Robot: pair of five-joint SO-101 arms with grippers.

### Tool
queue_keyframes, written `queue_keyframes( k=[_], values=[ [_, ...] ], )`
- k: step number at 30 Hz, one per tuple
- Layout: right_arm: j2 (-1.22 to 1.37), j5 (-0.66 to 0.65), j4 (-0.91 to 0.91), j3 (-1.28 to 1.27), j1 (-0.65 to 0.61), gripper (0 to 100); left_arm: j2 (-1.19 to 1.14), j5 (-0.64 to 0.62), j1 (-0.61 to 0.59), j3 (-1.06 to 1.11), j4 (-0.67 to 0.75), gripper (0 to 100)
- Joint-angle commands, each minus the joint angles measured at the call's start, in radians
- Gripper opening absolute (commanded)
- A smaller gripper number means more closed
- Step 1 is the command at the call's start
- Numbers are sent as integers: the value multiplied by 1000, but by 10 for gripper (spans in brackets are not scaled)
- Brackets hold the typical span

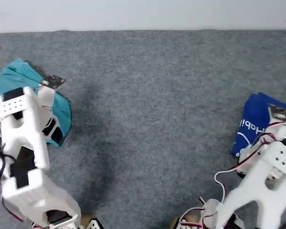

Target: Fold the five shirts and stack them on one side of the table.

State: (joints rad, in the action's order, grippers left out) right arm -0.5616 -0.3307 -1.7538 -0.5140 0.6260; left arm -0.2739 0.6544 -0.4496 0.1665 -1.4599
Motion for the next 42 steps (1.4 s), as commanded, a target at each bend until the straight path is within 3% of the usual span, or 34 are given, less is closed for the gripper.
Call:
queue_keyframes(
  k=[1, 6, 9, 11, 21, 28, 38, 42],
  values=[
    [-39, 3, -44, 5, 18, 9, -68, 12, 8, -56, 43, 173],
    [-38, 3, -42, 5, 16, 9, -164, -86, 41, -159, 49, 107],
    [-38, 3, -42, 5, 16, 9, -175, -94, 86, -234, 3, 14],
    [-38, 3, -42, 5, 16, 9, -160, -107, 121, -291, -52, 6],
    [-41, -46, -44, 11, 18, 9, 201, -382, 381, -541, -258, 4],
    [-41, -46, -44, 11, 16, 9, 338, -594, 674, -558, -249, 5],
    [-41, -46, -44, 11, 16, 9, 334, -640, 1077, -553, -44, 5],
    [-41, -46, -44, 11, 16, 9, 301, -637, 1152, -536, 25, 5]
  ],
)
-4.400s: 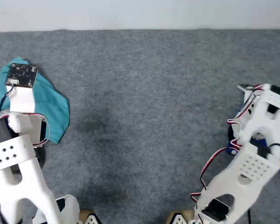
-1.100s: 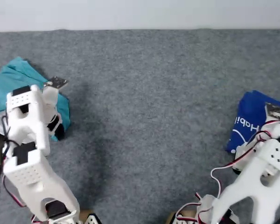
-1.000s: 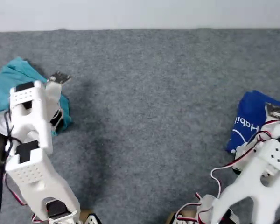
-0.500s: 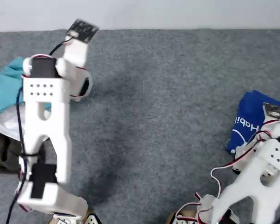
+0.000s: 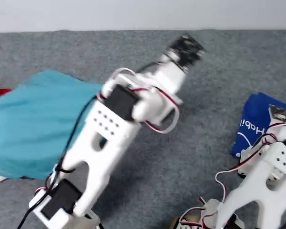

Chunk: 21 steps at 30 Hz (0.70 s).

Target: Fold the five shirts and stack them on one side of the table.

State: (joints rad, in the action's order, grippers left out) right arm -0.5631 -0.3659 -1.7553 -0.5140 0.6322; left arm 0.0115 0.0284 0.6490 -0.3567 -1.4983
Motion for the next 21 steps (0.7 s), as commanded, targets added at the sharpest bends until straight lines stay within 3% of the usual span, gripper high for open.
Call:
queue_keyframes(
  k=[1, 4, 9, 14, 21],
  values=[
    [-39, -11, -42, 11, 10, 9, 0, -12, 55, -13, 68, 5],
    [-39, -11, -42, 11, -8, 9, -12, -9, 54, -13, 40, 26],
    [-39, -9, -42, 11, -147, 9, 41, -12, 52, -13, -81, 175],
    [-38, -6, -41, 11, -346, 9, 117, -5, 12, -13, -175, 180],
    [-24, -5, -38, 12, -555, 9, 213, 44, -169, 59, -258, 179]
  ],
)
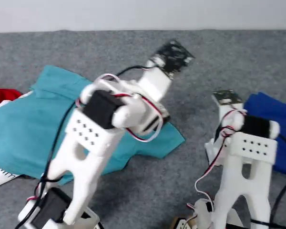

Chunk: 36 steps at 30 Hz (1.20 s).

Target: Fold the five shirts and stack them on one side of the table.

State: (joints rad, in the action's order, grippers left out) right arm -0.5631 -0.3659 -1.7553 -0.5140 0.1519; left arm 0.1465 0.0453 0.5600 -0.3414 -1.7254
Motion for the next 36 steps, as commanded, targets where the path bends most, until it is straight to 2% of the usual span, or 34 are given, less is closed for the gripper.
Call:
queue_keyframes(
  k=[1, 5, 11, 17, 27, 36],
  values=[
    [-24, -5, -35, 12, -102, 9, 106, 40, -117, 87, -31, 179],
    [27, -5, -12, 23, -171, 32, 222, 106, -222, 318, -29, 178],
    [265, -2, -10, 206, -182, 194, 442, 190, -382, 665, 2, 178],
    [558, 0, -8, 459, -216, 186, 649, 190, -535, 905, 86, 178],
    [917, 69, -16, 746, -357, 197, 827, 195, -692, 1079, 147, 178],
    [1064, 75, -2, 816, -444, 197, 830, 262, -773, 1102, 158, 178]
  ],
)
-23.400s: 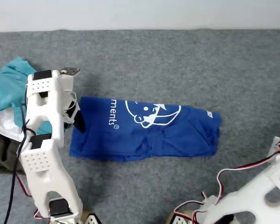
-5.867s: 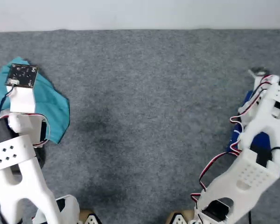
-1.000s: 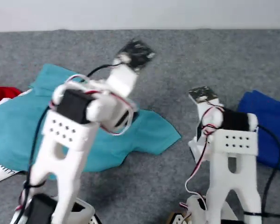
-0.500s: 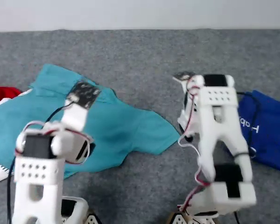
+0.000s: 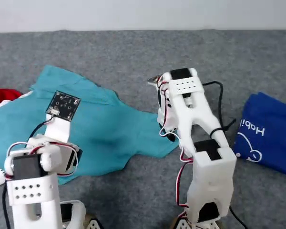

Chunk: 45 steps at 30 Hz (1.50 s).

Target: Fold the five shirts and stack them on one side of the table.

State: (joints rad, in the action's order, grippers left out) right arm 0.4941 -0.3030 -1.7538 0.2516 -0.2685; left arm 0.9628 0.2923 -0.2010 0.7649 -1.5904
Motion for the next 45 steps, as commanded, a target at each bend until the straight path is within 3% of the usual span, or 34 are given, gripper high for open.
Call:
queue_keyframes(
  k=[1, 12, 15, 18, 23, 35, 45],
  values=[
    [21, 26, -1, 51, -27, 197, 14, 15, -12, -4, 23, 178],
    [151, 35, 120, 51, -16, 193, 14, 12, -9, -4, 23, 178],
    [186, 32, 147, 51, -18, 137, 14, 12, -9, -4, 23, 178],
    [193, -32, 148, 51, -18, 10, 15, 12, -9, -4, 23, 178],
    [177, -91, 81, 103, -7, 12, 14, 12, -8, -4, 26, 178],
    [139, -92, 22, 663, 223, 10, 11, 46, -8, 93, 137, 178],
    [137, -92, -16, 718, 343, 10, -83, 97, -6, 234, 318, 178]
  ],
)
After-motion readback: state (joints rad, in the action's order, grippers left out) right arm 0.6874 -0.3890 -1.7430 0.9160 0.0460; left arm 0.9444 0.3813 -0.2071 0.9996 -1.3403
